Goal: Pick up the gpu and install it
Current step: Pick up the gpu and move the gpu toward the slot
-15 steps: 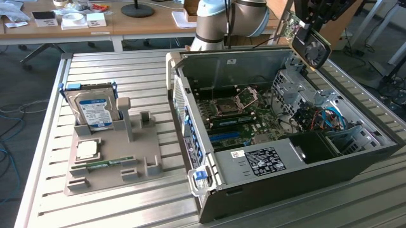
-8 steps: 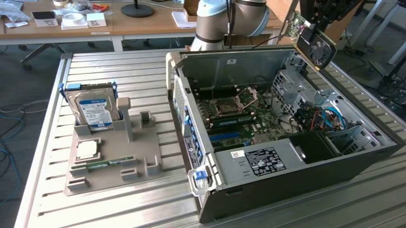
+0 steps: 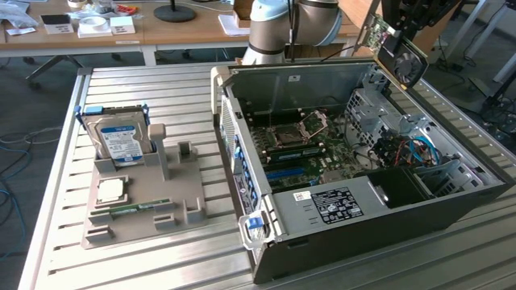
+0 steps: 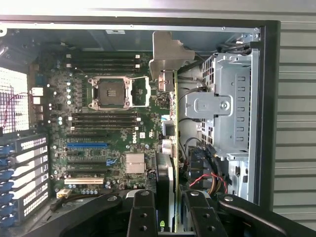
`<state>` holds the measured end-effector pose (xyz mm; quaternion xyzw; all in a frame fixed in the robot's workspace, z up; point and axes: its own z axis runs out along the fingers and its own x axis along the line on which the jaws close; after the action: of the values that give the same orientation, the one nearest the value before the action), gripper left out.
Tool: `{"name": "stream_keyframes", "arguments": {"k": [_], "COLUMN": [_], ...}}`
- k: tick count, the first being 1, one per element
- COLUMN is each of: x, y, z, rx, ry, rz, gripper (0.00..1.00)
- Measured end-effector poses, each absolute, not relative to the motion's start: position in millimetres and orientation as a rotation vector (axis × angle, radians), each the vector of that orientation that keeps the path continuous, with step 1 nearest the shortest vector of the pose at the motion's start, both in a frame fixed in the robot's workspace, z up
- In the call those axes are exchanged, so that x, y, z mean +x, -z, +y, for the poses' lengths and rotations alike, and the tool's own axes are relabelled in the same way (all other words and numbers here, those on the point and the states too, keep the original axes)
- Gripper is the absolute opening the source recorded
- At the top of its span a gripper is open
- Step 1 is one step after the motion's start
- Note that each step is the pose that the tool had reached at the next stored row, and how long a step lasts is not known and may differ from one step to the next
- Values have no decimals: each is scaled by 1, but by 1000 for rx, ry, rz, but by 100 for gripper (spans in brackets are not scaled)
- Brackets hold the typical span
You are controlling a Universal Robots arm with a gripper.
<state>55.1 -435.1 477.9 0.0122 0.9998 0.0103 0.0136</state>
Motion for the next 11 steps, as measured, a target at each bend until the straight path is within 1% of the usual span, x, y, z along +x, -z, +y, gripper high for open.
{"name": "stream_keyframes", "arguments": {"k": [11], "x": [51], "y": [-477], "z": [-434], "rx": [38], "ry": [-32], "rz": [3112], "gripper": [27]}}
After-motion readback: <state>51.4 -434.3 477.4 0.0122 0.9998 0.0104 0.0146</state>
